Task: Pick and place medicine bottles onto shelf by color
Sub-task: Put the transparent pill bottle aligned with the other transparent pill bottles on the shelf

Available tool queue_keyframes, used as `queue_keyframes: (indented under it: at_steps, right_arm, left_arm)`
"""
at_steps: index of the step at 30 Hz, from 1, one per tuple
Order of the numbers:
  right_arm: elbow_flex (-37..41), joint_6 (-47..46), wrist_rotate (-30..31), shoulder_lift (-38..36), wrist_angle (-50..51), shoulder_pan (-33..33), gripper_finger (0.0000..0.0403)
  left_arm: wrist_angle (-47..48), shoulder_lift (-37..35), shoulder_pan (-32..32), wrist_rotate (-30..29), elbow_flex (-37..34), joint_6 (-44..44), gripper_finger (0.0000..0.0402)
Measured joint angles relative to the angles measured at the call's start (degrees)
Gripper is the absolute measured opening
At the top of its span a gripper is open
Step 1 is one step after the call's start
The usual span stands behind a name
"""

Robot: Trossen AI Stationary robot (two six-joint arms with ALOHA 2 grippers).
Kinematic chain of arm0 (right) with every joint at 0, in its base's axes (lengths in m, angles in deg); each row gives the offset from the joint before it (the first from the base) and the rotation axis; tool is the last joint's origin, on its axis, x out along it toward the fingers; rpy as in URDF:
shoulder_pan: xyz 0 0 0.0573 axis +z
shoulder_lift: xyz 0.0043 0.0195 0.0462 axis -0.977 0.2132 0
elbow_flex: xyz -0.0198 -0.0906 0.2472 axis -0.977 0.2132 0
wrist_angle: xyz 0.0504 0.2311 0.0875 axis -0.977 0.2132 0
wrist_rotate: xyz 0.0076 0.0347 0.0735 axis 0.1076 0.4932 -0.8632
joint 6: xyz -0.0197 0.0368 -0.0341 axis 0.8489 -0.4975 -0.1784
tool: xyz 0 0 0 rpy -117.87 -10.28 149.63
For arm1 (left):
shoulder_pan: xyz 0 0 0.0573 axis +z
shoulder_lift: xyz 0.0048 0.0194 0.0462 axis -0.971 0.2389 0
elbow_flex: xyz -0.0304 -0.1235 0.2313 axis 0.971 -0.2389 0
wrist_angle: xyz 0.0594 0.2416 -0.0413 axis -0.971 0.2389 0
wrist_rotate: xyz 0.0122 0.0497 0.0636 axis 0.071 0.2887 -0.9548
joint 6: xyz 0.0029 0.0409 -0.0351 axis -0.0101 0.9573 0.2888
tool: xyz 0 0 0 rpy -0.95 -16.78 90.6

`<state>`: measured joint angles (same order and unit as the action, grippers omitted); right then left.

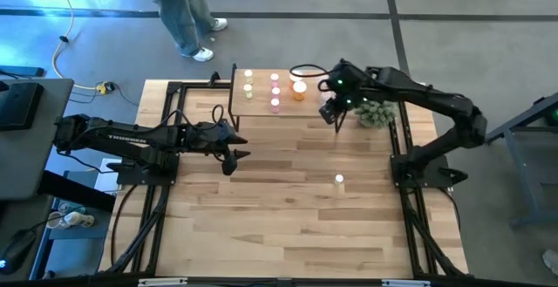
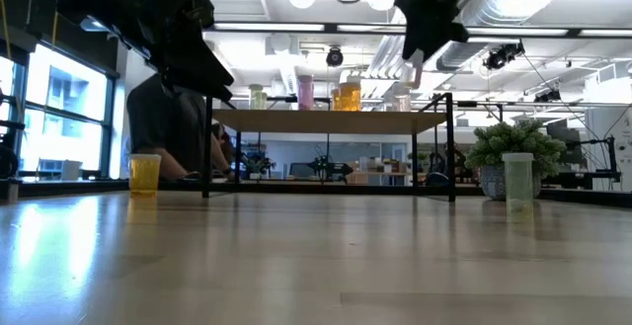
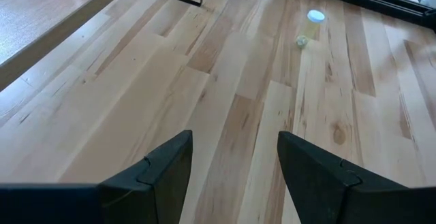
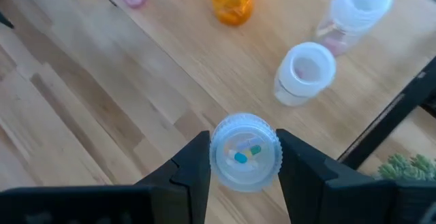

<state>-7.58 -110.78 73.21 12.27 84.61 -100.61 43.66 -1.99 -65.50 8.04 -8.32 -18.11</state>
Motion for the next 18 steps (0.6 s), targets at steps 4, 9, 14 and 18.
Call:
queue_keyframes:
  at_steps: [4, 9, 14, 18]
  right_arm:
    - [-3.7, 1.4, 0.0, 4.2, 2.7, 0.0, 0.0124]
    - [-6.1, 2.6, 1.7, 7.6, 4.3, 0.0, 0.0124]
    - [-6.3, 2.6, 1.9, 9.6, 4.5, 0.0, 0.0124]
    - [-6.3, 2.3, 2.0, 10.8, 4.6, -0.3, 0.0124]
  left_arm:
    - [0.0, 0.0, 0.0, 0.0, 0.0, 0.0, 0.0207]
    - [0.0, 0.0, 0.0, 0.0, 0.0, 0.0, 0.0207]
    - [0.0, 0.0, 0.0, 0.0, 0.0, 0.0, 0.0207]
    - [0.0, 0.0, 0.0, 0.0, 0.0, 0.0, 0.0207]
